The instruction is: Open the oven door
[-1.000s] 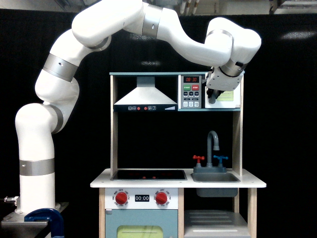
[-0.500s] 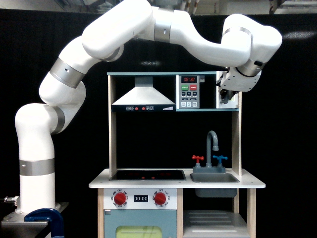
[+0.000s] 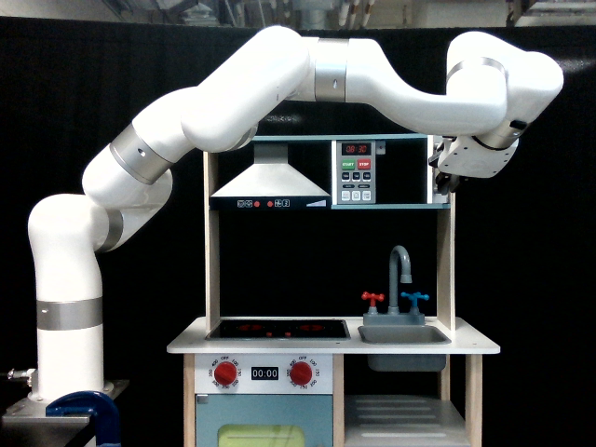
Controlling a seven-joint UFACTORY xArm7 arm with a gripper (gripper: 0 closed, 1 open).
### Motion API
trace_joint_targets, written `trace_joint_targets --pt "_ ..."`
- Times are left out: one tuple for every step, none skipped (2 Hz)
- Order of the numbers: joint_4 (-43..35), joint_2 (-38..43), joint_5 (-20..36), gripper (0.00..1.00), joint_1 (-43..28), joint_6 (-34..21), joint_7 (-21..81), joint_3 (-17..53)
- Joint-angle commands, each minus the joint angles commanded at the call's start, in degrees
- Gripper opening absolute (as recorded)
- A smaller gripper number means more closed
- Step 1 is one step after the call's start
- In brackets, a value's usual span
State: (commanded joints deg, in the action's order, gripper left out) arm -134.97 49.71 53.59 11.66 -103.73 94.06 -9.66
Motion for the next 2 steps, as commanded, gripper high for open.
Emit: trace_joint_targets --pt "2.2 -1.3 -0.5 1.0 0.4 0.7 0.5 -0.8" --pt "8.9 -4.9 -1.7 1.0 3.0 1.5 3.6 -2.0"
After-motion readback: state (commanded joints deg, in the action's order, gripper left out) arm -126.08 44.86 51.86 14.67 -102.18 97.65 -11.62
